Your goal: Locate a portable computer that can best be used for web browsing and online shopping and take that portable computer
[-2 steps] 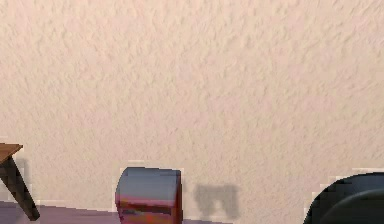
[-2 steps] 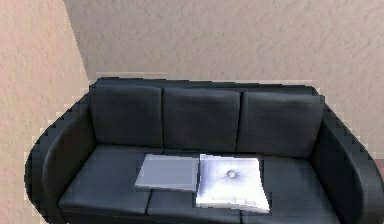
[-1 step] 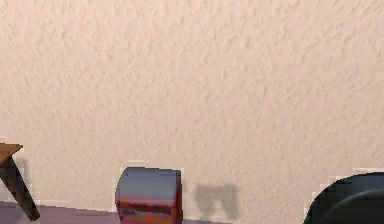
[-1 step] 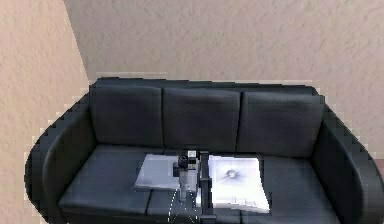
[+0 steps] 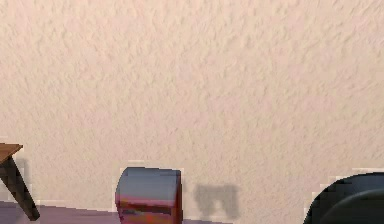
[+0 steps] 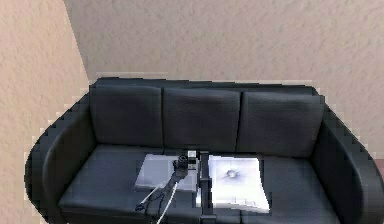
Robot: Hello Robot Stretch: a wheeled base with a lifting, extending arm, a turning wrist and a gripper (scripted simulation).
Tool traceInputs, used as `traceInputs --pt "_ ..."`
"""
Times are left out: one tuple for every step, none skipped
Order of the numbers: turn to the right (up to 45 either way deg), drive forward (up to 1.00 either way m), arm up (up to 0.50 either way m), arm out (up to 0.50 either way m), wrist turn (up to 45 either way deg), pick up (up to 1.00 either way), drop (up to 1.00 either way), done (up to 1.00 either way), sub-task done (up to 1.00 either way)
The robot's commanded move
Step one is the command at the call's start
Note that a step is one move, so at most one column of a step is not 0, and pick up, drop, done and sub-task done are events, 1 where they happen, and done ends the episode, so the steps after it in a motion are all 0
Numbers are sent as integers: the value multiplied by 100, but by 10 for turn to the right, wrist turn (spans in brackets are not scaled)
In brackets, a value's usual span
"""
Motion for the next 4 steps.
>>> traceInputs --pt "0 0 0 0 450 0 0 0 0" --pt "0 0 0 0 450 0 0 0 0" --pt "0 0 0 0 450 0 0 0 0" --pt "0 0 0 0 150 0 0 0 0"
